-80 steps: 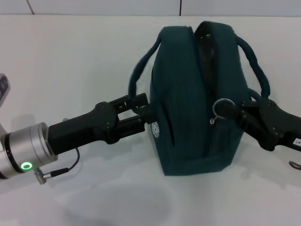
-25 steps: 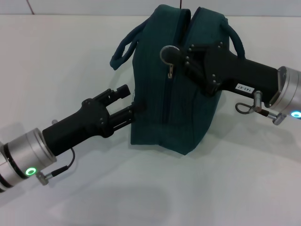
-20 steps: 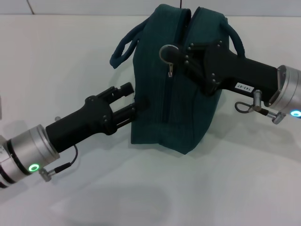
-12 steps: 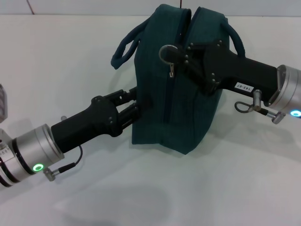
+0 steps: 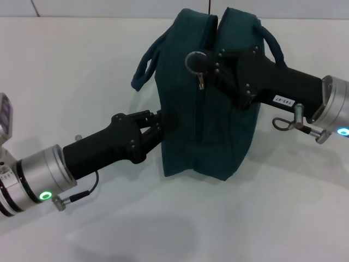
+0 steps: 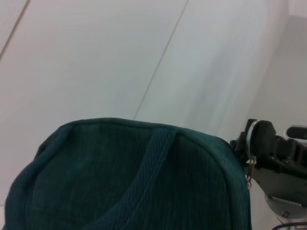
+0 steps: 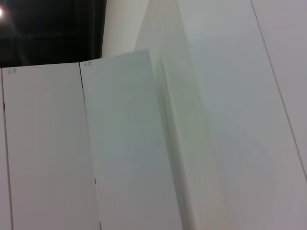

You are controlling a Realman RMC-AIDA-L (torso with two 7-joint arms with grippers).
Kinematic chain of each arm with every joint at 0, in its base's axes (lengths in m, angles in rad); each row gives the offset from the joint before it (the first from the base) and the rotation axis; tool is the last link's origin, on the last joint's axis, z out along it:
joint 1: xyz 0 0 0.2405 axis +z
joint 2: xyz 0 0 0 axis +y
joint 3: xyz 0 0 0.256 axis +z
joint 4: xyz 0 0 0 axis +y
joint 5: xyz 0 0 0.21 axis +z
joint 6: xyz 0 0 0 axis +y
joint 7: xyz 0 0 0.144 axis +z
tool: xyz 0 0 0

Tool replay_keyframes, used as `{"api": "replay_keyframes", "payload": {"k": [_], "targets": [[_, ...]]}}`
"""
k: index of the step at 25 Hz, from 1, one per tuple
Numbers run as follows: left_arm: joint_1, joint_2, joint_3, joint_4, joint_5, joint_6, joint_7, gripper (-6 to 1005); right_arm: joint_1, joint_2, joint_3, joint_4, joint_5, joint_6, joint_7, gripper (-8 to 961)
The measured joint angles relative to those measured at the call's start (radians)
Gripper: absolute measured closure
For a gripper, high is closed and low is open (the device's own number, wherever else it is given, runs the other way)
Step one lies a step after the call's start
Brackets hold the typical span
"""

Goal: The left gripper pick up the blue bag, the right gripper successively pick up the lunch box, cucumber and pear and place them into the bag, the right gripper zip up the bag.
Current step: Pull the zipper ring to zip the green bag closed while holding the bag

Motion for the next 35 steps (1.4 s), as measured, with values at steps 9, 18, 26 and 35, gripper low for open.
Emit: {"api": "replay_keyframes", "payload": {"k": [9, 18, 26, 35], "targets": [[-0.001, 0.001, 0.011, -0.003, 0.013, -0.02, 0.0, 841, -0.004, -0.001, 0.0, -0.003, 0.056, -0.024, 0.006, 893], [0.001, 0.007, 0.069, 0.006, 0.028, -0.018, -0.002, 906, -0.009, -0.004, 0.002, 0.001, 0.087, -0.016, 0.006, 891], [0.031, 0.017, 0.074, 0.03, 0.094, 0.071, -0.013, 924, -0.012, -0.007, 0.015, 0.008, 0.098, 0.004, 0.003, 889], [0.096, 0.03, 0.08, 0.057, 0.161, 0.123, -0.028, 925, -0.01, -0.008, 0.017, 0.009, 0.099, 0.067, 0.003, 887]]}}
